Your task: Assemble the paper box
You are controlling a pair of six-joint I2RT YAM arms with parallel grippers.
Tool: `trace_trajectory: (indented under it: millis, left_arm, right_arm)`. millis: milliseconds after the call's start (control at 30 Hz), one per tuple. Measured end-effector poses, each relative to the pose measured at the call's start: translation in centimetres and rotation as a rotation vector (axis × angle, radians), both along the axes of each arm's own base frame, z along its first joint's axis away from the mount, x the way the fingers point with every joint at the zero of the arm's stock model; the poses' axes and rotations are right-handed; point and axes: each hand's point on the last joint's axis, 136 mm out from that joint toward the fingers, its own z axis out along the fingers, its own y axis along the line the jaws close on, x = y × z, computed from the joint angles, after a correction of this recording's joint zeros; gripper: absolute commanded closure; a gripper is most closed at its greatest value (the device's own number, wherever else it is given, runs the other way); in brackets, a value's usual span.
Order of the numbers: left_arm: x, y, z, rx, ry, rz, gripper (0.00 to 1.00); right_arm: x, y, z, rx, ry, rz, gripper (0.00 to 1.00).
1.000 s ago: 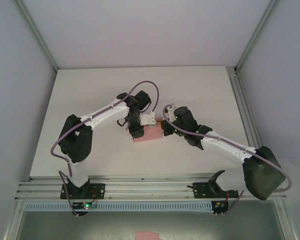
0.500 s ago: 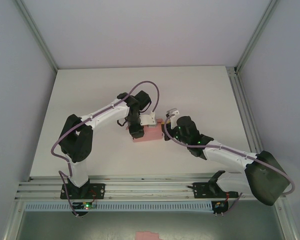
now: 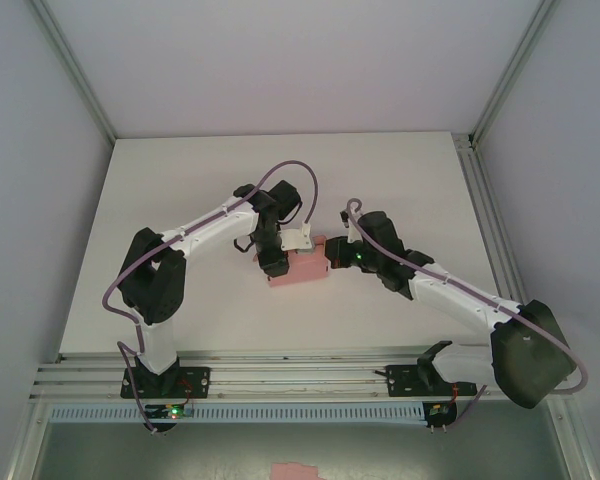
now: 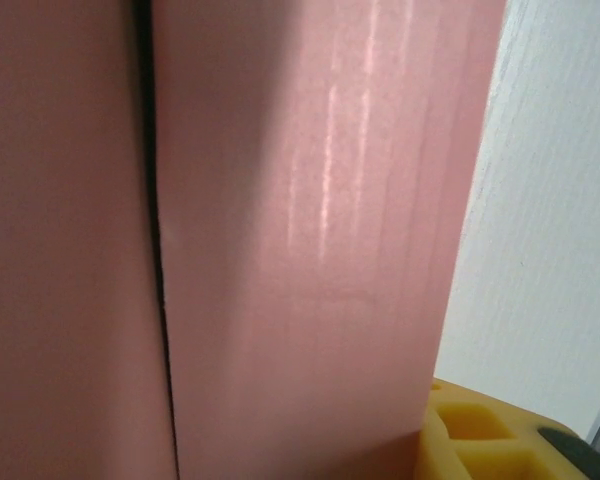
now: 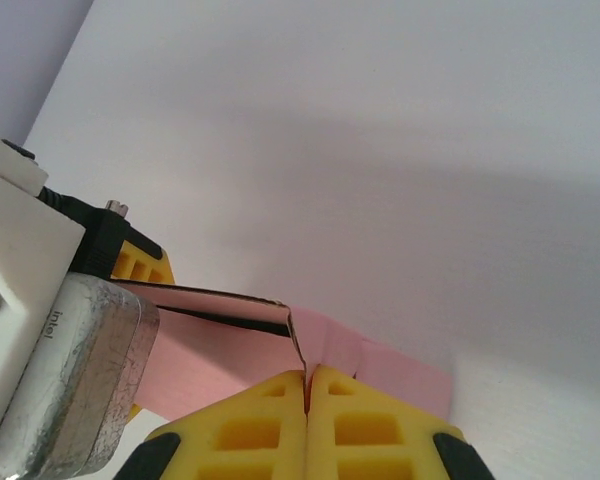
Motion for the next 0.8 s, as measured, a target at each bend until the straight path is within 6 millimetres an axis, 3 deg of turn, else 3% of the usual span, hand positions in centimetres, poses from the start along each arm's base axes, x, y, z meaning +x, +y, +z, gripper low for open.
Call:
trace_trajectory:
  millis: [200,433,800]
  left_arm:
    - [0.0,0.0,0.0,0.001,0.0,-0.002,0.61]
    - [-0.5,0.2,-0.1,0.018,0.004,-0.034,0.61]
    - [-0.4,0.1,0.0,0.015,0.009,-0.008,0.55]
  right_arm:
    - [-0.5,-0.1,-0.6,-0.081,-0.086,0.041,1.0]
    - [-2.3,-0.2,-1.5,-0.28,-0.35,0.079,1.0]
    - [-2.2,-0.2,-2.0,-0.233,-0.489,0.071,1.0]
